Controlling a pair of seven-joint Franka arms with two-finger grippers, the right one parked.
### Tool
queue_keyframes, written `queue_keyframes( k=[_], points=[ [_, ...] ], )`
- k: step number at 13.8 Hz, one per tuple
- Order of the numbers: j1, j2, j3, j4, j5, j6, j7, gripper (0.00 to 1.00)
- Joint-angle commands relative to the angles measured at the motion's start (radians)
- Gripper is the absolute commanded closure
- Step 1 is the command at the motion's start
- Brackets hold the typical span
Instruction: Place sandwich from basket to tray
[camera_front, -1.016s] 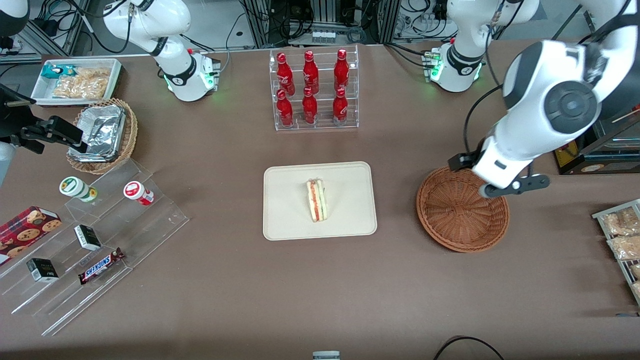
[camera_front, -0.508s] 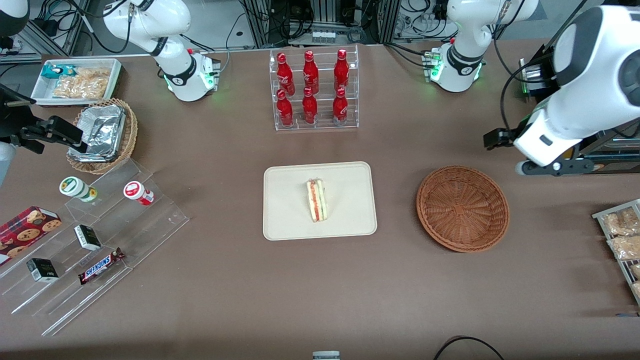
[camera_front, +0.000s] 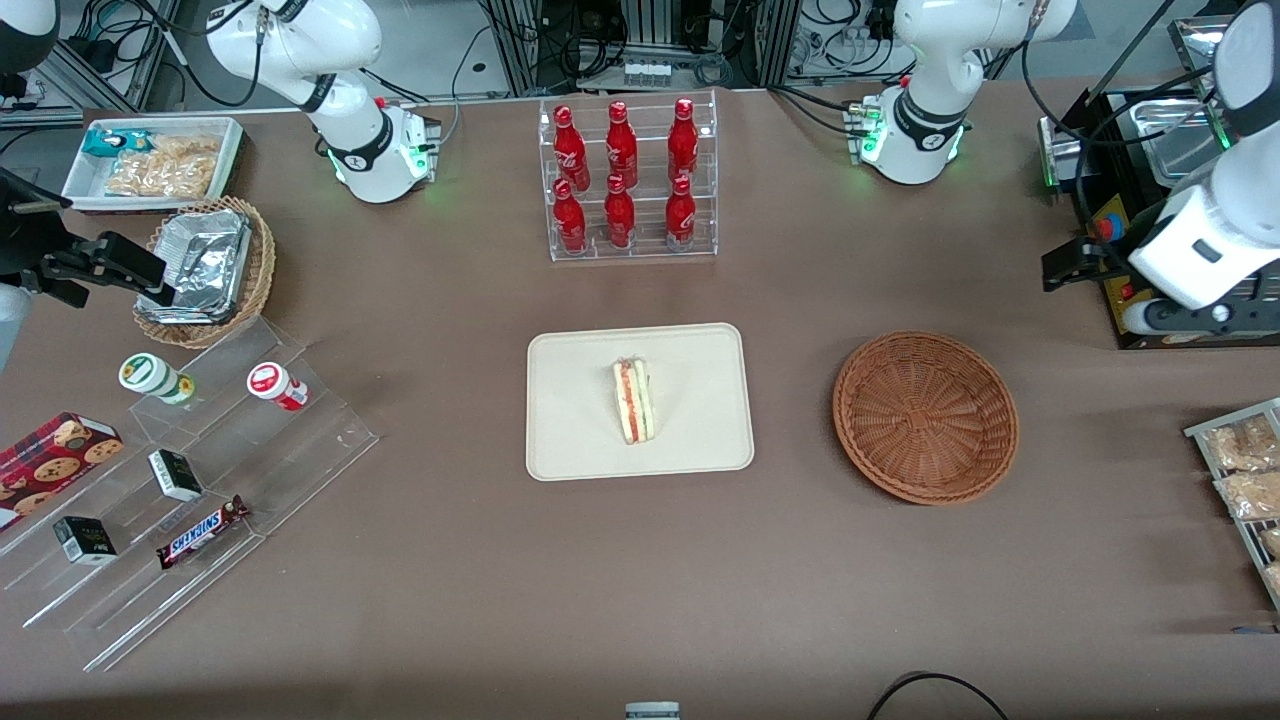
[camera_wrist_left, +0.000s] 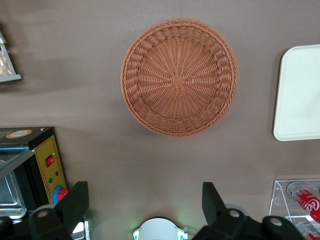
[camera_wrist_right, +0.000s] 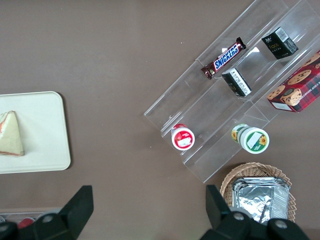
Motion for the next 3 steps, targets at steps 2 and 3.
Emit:
queue_keyframes(
  k=[2, 3],
  points=[
    [0.006, -0.023, 0.0, 0.009, 0.005, 0.0, 0.013, 0.0],
    [0.006, -0.023, 0.0, 0.008, 0.006, 0.011, 0.013, 0.0]
  ],
)
